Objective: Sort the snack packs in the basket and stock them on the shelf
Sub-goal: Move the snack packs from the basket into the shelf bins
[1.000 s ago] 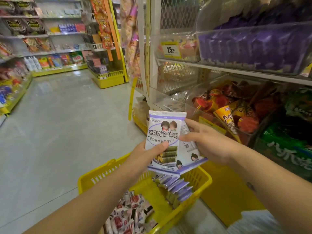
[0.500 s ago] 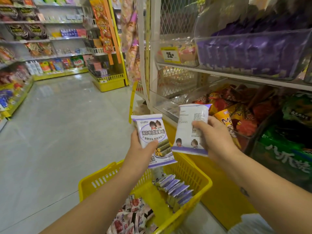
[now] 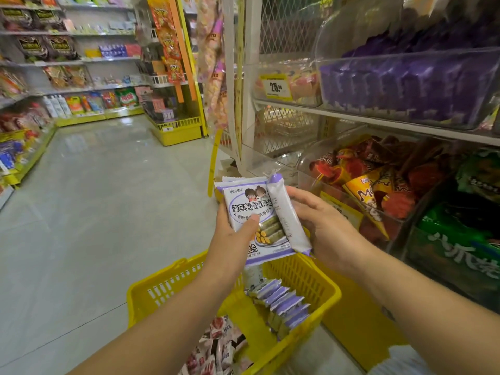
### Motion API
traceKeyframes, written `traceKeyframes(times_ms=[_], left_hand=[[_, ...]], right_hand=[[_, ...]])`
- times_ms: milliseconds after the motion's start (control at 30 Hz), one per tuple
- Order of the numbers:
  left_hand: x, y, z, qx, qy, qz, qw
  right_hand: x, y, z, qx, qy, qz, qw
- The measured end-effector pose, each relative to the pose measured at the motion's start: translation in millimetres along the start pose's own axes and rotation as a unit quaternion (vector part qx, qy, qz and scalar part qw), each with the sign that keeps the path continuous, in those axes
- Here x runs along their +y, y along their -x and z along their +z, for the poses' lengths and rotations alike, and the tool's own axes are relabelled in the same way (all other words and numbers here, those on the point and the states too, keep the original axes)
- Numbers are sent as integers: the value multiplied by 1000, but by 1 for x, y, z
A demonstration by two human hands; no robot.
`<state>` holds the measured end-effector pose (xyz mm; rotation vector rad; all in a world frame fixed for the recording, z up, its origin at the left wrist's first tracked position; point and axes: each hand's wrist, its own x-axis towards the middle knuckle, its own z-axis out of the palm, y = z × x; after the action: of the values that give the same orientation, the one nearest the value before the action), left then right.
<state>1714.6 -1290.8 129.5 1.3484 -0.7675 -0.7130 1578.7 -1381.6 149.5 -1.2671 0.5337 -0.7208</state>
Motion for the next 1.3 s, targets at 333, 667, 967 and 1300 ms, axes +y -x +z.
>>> traceKeyframes(times_ms=[333,667,967,1300], left_hand=[[2,5,-2,-136,2,-64,989],[9,14,15,-115,-53,20,992],[11,1,12,-257,-11,-3,966],[15,-53,38,-351,-9,41,935]], right_hand=[[-12,9,-16,-57,280,52,957],[-2,18,15,30,-14,94,995],[-8,17,7,-15,-86,143,986],[-26,-11,-29,102,-112,15,988]])
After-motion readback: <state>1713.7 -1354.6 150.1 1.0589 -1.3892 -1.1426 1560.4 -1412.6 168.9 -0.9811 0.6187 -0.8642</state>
